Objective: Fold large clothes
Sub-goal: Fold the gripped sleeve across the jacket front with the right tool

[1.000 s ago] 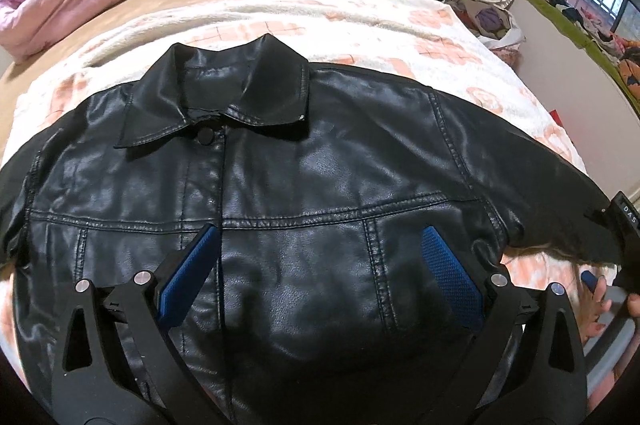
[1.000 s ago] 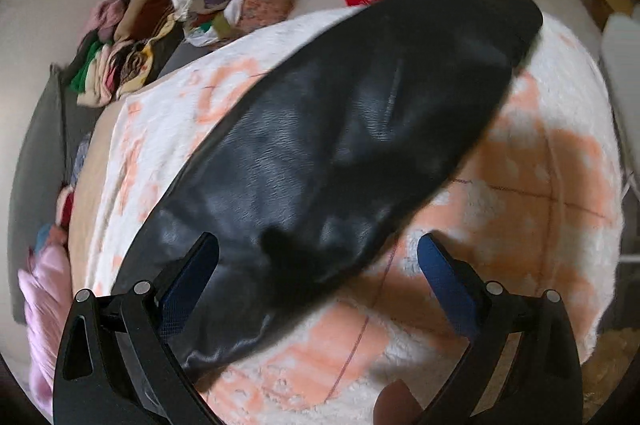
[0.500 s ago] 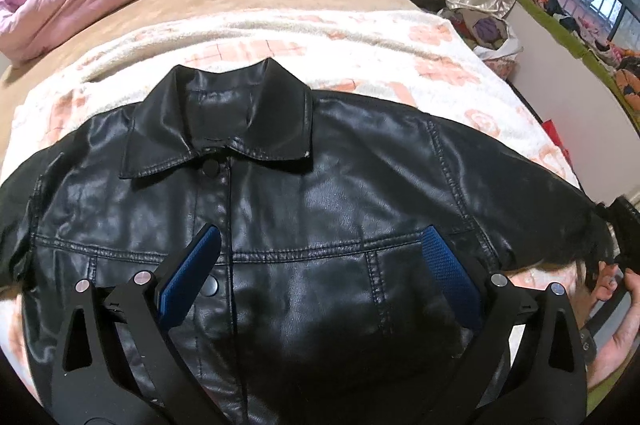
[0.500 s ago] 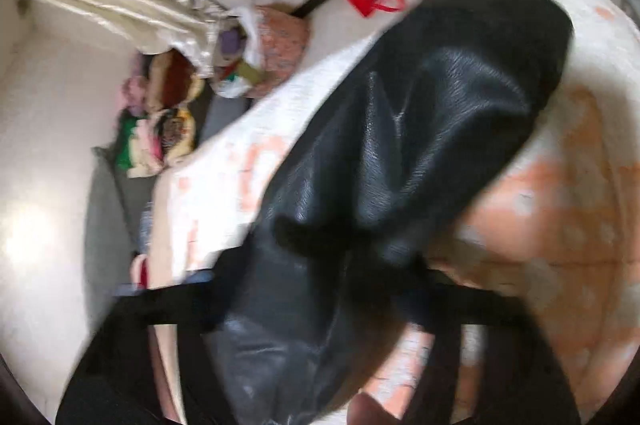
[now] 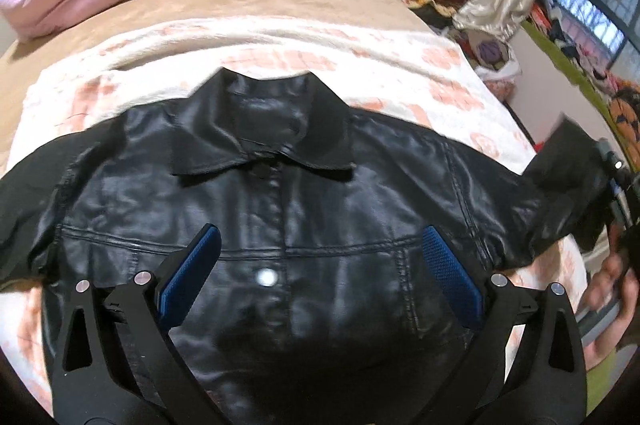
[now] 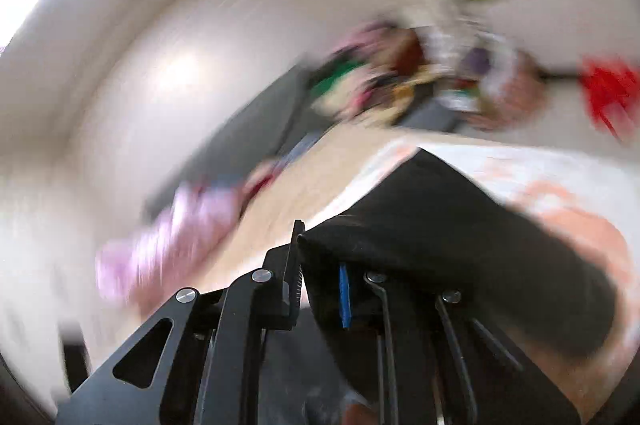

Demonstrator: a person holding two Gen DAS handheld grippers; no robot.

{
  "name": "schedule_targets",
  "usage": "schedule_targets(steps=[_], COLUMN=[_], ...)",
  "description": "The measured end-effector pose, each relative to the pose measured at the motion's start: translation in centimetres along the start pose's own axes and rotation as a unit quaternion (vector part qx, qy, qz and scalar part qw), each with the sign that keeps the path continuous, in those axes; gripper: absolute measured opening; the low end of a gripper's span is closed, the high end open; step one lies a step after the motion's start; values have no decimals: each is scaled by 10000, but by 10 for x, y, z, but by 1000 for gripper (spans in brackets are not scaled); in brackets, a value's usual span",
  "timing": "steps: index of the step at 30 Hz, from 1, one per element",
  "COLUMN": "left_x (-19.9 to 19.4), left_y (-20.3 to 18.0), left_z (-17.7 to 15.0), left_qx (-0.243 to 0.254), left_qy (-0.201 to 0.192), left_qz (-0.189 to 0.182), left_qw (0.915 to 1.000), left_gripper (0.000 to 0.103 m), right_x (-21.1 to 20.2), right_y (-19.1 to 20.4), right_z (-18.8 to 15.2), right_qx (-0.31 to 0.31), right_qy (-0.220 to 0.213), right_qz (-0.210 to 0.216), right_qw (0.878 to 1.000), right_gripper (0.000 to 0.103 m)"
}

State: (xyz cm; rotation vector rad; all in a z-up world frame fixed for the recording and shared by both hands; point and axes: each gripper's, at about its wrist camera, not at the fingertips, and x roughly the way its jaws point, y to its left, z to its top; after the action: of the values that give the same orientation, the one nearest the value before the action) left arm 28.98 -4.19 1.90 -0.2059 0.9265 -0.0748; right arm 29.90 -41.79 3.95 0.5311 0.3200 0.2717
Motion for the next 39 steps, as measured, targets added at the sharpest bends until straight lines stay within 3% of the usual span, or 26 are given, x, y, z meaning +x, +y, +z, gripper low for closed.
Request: schedule_targets(steps=[2,5,11,14,15,18,19,20,22,23,24,25,26,30,33,34,36,39], left_x=[-9,-19,-19,-12,-10,-4,-3,0,3,4,4,4,4,-5,-15,-19,-23,-28], left_y=[12,30,57,60,60,63,64,66,66,65,64,63,64,68,76,80,86,95], left_z=[3,7,5,0,-1,-6,-8,-9,-10,-10,-10,-9,-9,-4,0,1,2,-1], left_qx=[-138,-384,-813,-903,-940,-1046,-1075,-1110,-1159,-1167,-1171,-1168,-1163,-1253,-1361,-1426,-1551,-1710], left_qy=[-103,-222,-233,-101,-68,-10,7,30,70,88,100,104,102,73,-46,-84,-125,-139], left_qz=[17,-41,-153,-320,-349,-400,-421,-438,-455,-471,-502,-542,-570,-763,-843,-881,-974,-1133], left_qw=[9999,9990,9963,9953,9949,9937,9933,9928,9922,9920,9918,9916,9915,9892,9871,9858,9830,9786], left_gripper=[94,94,94,94,94,94,94,94,94,94,94,94,94,94,94,94,94,94], right_x=[19,40,74,88,90,80,72,66,49,43,39,37,39,39,36,38,35,30], right_y=[43,89,130,117,110,98,97,96,91,89,86,85,87,98,121,129,140,147], right_z=[-21,-60,-138,-160,-160,-140,-133,-125,-105,-98,-96,-91,-92,-89,-99,-105,-113,-117], right_qx=[-895,-1641,-2579,-2215,-1966,-1345,-1137,-982,-697,-641,-640,-700,-772,-1079,-1496,-1630,-1872,-1945], right_qy=[512,1234,2606,3263,3351,3164,2920,2679,2032,1773,1648,1488,1424,1476,1687,1733,1923,2121], right_qz=[316,773,567,192,144,175,167,126,-47,-90,-139,-192,-202,375,998,1086,1332,1642], right_qw=[9942,9756,9286,9187,9213,9389,9495,9583,9767,9820,9841,9862,9866,9824,9691,9652,9541,9435], right_gripper=[14,13,15,51,51,60,64,77,81,75,53,38,22,22,27,32,58,70])
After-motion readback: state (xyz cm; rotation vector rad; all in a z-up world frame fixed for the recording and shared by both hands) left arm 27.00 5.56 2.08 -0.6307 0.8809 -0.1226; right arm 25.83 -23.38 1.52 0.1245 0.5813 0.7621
